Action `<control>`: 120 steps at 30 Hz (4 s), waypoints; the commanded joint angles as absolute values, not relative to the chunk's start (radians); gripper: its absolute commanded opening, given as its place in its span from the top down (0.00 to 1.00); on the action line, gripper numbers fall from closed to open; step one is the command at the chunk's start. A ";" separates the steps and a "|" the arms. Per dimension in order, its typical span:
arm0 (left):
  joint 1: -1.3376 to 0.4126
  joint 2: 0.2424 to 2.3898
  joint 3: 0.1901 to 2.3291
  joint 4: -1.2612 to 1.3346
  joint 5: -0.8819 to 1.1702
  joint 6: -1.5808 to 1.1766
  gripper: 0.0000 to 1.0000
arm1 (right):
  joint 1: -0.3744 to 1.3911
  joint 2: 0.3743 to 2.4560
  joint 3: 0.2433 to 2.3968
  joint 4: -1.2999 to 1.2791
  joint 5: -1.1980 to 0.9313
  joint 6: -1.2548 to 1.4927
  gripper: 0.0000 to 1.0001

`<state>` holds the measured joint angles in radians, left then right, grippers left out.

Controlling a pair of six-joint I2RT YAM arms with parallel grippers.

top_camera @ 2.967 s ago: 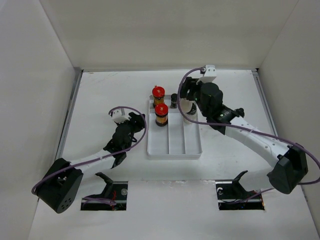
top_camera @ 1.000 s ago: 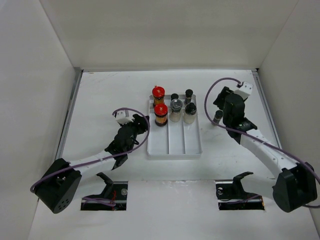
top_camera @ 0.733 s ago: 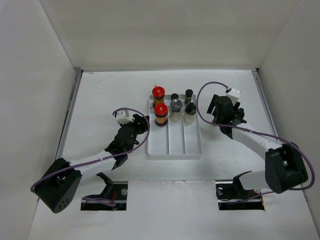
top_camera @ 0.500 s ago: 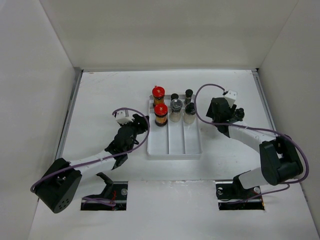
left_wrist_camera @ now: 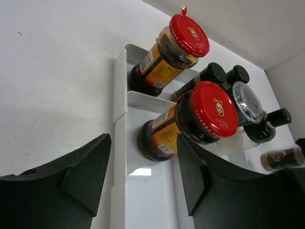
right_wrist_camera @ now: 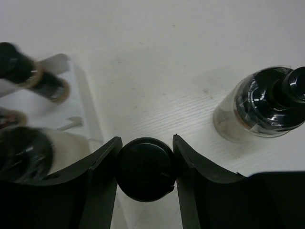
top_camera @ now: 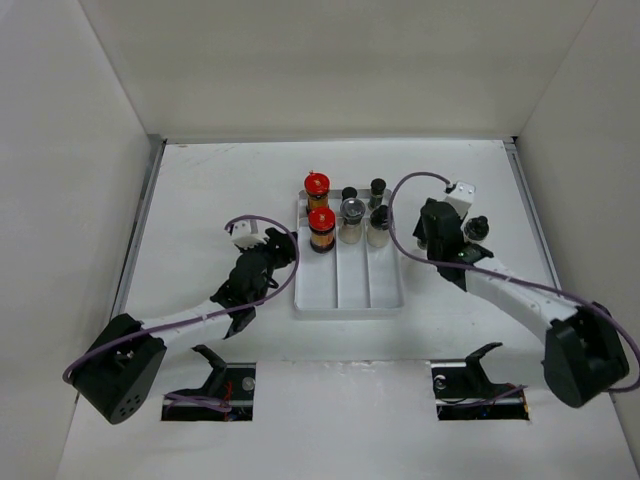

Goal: Organize the condiment bottles

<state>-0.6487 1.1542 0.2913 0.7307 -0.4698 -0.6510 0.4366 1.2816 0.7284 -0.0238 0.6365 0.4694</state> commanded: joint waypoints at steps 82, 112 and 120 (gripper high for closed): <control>-0.679 1.069 0.258 0.831 -0.503 -0.676 0.43 | 0.088 1.298 0.741 0.061 0.517 0.459 0.13; -0.549 1.123 0.275 0.755 -0.456 -0.765 0.38 | 0.803 1.045 0.723 0.000 0.695 0.476 0.51; -0.443 1.192 0.290 0.701 -0.419 -0.816 0.36 | 0.808 1.163 0.669 0.159 0.626 0.466 0.51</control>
